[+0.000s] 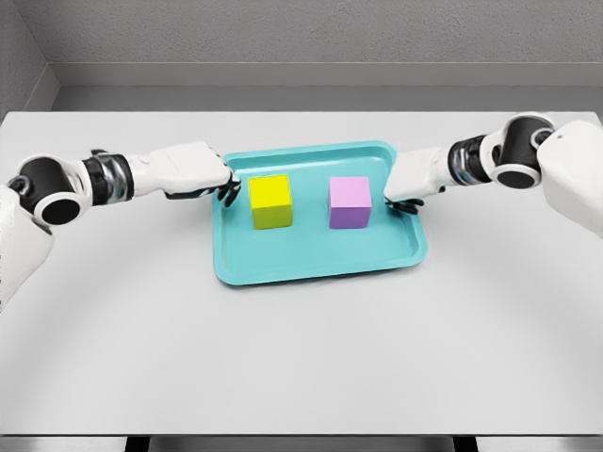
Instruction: Push two cubes
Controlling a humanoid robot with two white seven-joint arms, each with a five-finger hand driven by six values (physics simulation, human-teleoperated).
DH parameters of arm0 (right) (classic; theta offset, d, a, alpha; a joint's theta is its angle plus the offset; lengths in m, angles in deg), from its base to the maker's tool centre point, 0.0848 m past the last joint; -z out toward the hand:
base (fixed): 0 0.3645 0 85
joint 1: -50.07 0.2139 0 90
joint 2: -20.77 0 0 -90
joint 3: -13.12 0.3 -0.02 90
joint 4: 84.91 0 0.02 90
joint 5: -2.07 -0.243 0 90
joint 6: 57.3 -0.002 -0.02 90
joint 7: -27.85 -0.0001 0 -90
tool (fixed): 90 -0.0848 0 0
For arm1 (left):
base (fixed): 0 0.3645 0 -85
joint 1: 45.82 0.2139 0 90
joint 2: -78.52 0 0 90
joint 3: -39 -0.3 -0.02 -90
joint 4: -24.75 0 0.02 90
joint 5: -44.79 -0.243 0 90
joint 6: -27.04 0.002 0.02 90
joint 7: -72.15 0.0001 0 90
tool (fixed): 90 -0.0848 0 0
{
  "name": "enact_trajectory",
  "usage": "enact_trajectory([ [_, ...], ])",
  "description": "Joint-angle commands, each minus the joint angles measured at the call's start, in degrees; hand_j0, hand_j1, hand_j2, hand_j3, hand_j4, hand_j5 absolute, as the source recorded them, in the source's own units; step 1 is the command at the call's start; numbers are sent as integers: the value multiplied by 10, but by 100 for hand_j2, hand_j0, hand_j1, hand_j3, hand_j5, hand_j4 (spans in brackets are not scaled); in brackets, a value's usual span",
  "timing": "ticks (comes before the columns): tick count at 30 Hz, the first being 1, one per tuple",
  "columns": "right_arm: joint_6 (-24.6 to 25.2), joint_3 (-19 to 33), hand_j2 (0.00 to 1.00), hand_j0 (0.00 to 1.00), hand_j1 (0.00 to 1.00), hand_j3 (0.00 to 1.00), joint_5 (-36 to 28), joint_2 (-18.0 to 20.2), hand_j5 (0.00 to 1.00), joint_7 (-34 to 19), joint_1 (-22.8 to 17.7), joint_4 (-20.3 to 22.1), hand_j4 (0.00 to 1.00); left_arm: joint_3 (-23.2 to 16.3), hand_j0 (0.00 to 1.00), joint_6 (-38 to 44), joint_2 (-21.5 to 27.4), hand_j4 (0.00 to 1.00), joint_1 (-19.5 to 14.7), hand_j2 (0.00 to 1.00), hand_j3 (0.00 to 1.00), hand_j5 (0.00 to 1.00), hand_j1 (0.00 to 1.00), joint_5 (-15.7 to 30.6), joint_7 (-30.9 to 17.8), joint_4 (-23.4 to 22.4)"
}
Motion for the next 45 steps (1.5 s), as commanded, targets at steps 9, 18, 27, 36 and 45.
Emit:
enact_trajectory([
  [9, -2, -31, 17, 17, 17, 17, -6, -20, 17, -3, 4, 0, 17, 0, 22, 1, -23, 22, -1, 22, 22, 22, 22, -26, 0, -22],
  [18, -3, -37, 16, 16, 16, 16, -6, -19, 16, -2, 15, 4, 16, 0, 22, 1, -35, 22, -1, 22, 22, 22, 22, -26, 0, -27],
  [27, -4, -43, 14, 14, 14, 14, -6, -17, 14, -3, 25, 14, 14, 0, 22, 1, -43, 22, -2, 22, 22, 22, 22, -30, -1, -27],
  [36, -4, -44, 14, 14, 14, 14, -6, -20, 14, -3, 25, 13, 14, 0, 22, 1, -48, 22, -3, 22, 22, 22, 22, -42, -2, -25],
  [45, -4, -47, 14, 14, 14, 14, -6, -24, 14, -4, 26, 13, 14, 0, 22, 1, -52, 22, -3, 22, 22, 22, 22, -46, -2, -24],
])
